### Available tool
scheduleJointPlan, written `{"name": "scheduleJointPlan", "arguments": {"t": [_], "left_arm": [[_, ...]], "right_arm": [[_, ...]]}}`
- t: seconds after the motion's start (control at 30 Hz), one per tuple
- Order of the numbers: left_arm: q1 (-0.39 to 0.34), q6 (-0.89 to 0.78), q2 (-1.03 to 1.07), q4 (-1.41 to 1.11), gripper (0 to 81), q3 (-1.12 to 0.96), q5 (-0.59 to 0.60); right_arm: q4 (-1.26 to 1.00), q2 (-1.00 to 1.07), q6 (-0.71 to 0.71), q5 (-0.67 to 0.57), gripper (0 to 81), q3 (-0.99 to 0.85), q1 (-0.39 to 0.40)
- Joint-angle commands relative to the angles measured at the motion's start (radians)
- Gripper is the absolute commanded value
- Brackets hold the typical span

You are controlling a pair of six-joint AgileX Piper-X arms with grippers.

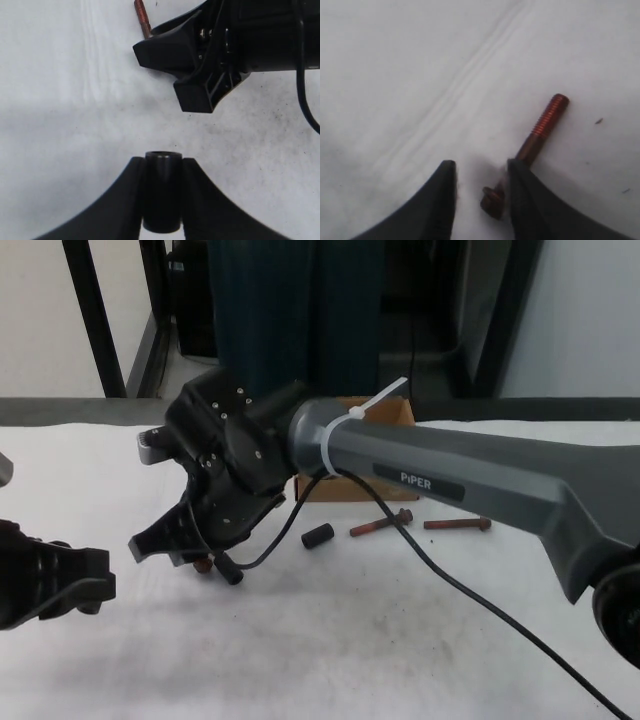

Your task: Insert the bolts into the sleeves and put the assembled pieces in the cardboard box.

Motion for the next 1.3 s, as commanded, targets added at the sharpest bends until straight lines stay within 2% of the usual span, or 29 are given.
{"name": "scheduleJointPlan", "arguments": {"t": [0.0, 0.37, 0.47, 0.6, 0.83, 1.0, 1.27], "left_arm": [[0.002, -0.003, -0.011, -0.012, 0.8, -0.013, 0.008], [0.002, -0.003, -0.011, -0.012, 0.8, -0.013, 0.008], [0.002, -0.003, -0.011, -0.012, 0.8, -0.013, 0.008], [0.002, -0.003, -0.011, -0.012, 0.8, -0.013, 0.008], [0.002, -0.003, -0.011, -0.012, 0.8, -0.013, 0.008], [0.002, 0.016, -0.011, -0.013, 0.8, -0.013, 0.008], [0.002, 0.043, -0.011, -0.096, 0.8, -0.01, 0.001]], "right_arm": [[0.02, -0.003, -0.025, 0.014, 33.3, -0.012, -0.004], [-0.008, 0.021, -0.025, 0.067, 33.3, -0.012, -0.005], [-0.073, 0.027, -0.025, 0.089, 30.9, -0.012, -0.005], [-0.092, 0.03, -0.025, 0.114, 22.8, -0.012, -0.005], [-0.039, 0.034, -0.025, 0.148, 0.3, -0.012, -0.012], [-0.011, 0.021, -0.027, 0.148, 0.2, -0.012, -0.013], [0.137, -0.11, -0.206, 0.068, 0.2, -0.012, -0.002]]}}
